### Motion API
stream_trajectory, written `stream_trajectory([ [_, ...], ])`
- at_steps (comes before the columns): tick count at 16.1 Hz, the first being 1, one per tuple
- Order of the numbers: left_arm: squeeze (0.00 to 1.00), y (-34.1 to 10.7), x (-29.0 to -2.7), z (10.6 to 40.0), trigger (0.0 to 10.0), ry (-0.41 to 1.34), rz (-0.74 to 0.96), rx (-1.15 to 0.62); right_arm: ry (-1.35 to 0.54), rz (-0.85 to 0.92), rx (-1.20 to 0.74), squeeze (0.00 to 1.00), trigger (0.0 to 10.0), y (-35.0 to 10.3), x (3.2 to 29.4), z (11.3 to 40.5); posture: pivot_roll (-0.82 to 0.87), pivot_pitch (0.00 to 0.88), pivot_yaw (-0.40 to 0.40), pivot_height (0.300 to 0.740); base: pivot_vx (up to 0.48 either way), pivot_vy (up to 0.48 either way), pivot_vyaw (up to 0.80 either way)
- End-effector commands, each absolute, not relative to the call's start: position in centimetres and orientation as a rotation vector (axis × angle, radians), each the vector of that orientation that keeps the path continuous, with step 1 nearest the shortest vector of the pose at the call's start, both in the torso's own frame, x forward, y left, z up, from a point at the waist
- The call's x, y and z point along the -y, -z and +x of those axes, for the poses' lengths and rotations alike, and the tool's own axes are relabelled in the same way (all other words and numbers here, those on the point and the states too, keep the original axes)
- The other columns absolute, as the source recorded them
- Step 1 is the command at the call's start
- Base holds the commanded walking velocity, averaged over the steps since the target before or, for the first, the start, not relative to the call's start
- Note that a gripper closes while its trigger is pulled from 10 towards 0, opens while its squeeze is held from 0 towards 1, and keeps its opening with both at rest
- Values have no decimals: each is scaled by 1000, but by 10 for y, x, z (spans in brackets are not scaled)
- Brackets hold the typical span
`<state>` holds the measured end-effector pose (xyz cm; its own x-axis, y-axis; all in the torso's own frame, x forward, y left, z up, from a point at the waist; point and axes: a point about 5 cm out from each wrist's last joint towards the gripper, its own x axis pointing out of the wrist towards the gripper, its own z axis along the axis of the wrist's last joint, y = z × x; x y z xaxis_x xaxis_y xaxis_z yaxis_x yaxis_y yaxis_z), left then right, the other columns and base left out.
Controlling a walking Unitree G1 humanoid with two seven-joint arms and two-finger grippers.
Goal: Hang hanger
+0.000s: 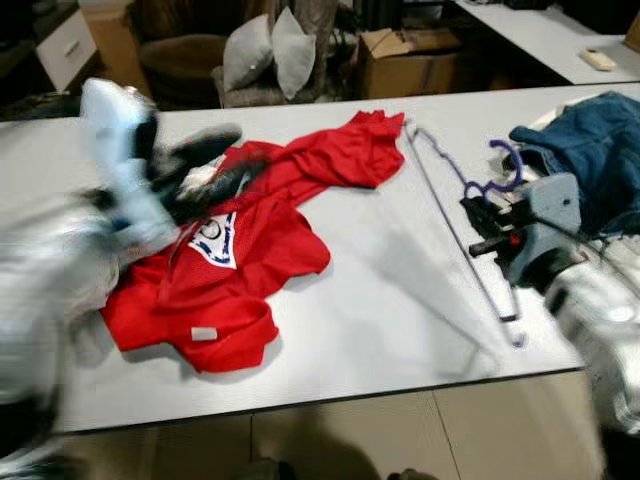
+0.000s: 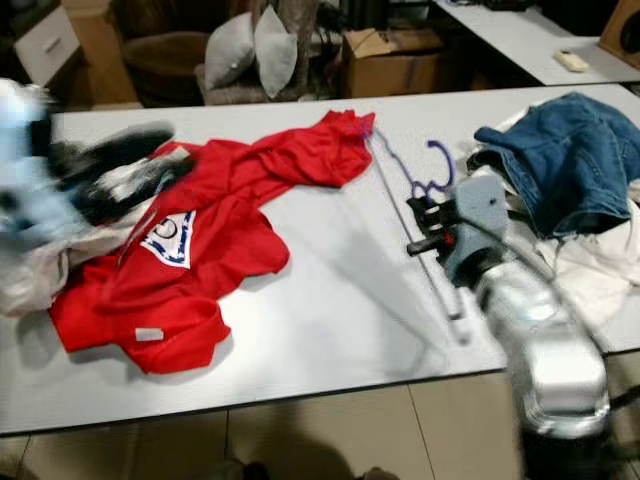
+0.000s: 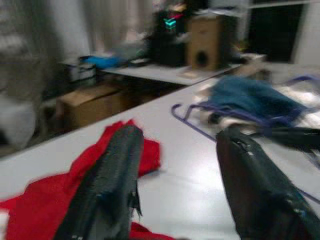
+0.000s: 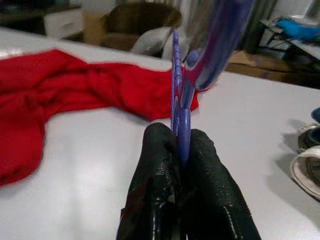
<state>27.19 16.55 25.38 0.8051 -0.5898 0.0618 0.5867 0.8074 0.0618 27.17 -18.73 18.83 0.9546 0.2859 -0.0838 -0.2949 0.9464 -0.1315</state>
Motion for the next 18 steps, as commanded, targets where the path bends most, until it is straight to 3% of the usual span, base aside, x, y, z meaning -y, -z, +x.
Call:
stream_trajectory([
  [1,643,-229,-163,280,10000,502,86,28,-244,-163,-31,0,10000,-193,183,266,-141,53,59,740,0,0,0],
  [4,643,-195,-145,275,10000,402,65,28,-102,-222,10,0,10000,-192,172,256,-163,47,68,740,0,-109,0],
  [7,631,-188,-137,267,10000,310,-8,95,-86,-172,32,0,10000,-188,170,245,-168,37,72,740,0,-429,0],
  [9,588,-175,-129,262,10000,371,65,57,-98,-105,31,0,10000,-186,172,244,-171,29,62,740,0,-429,0],
  [18,588,-175,-131,266,10000,346,81,93,-174,-31,87,0,10000,-198,160,242,-175,35,94,740,0,-407,0],
])
